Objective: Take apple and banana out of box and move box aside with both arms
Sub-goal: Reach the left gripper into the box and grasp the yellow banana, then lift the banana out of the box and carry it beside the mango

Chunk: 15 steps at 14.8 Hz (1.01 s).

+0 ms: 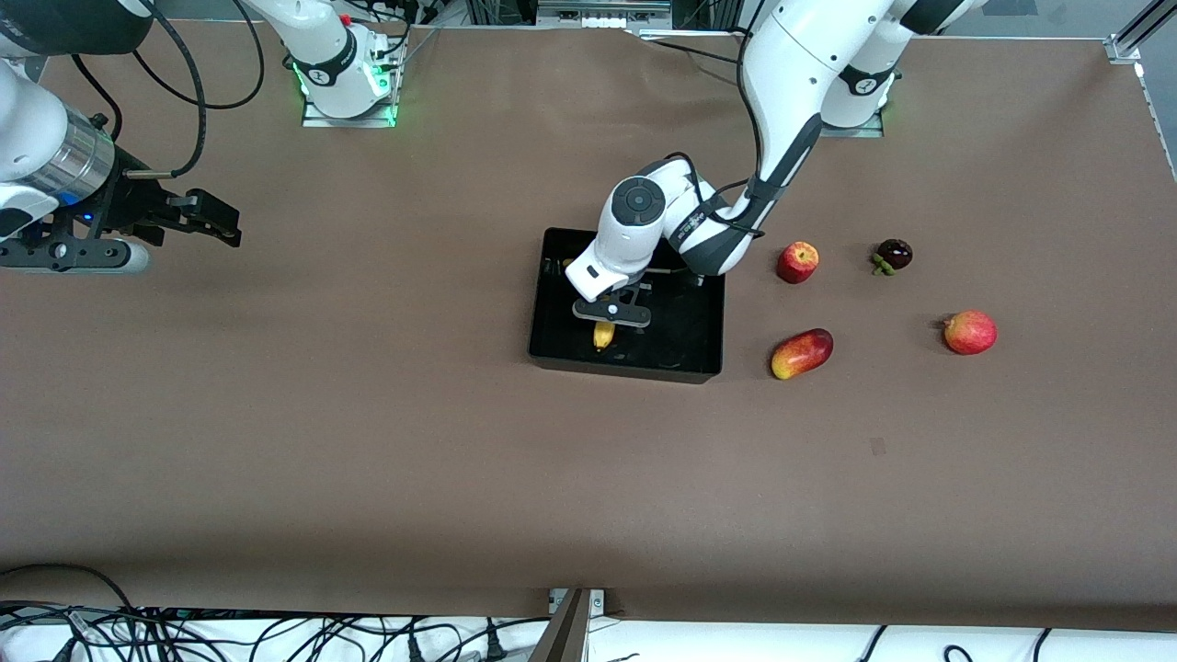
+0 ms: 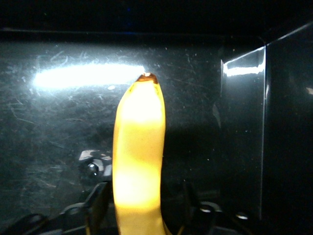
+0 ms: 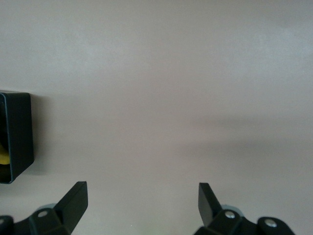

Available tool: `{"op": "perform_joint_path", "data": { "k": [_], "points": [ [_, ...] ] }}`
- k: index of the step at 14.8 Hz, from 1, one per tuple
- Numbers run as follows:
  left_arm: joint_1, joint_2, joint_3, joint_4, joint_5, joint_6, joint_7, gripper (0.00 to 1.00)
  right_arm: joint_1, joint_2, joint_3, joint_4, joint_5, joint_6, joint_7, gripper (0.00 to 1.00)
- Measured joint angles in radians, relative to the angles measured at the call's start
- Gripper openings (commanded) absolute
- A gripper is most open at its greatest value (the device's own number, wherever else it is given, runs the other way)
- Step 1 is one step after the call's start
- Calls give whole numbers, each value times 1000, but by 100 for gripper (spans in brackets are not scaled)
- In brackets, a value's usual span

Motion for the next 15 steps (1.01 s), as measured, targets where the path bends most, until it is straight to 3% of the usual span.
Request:
{"op": "perform_joint_path", "data": {
  "k": [6, 10, 15],
  "points": [
    [18, -38, 5, 41, -22, -73, -7, 0, 0, 0, 0, 0, 0, 0, 0, 100],
    [41, -137, 5, 105, -96, -317, -7, 4, 0, 0, 0, 0, 0, 0, 0, 100],
    [121, -238, 6, 208, -100, -612, 37, 6, 0, 0, 0, 0, 0, 0, 0, 100]
  ]
}}
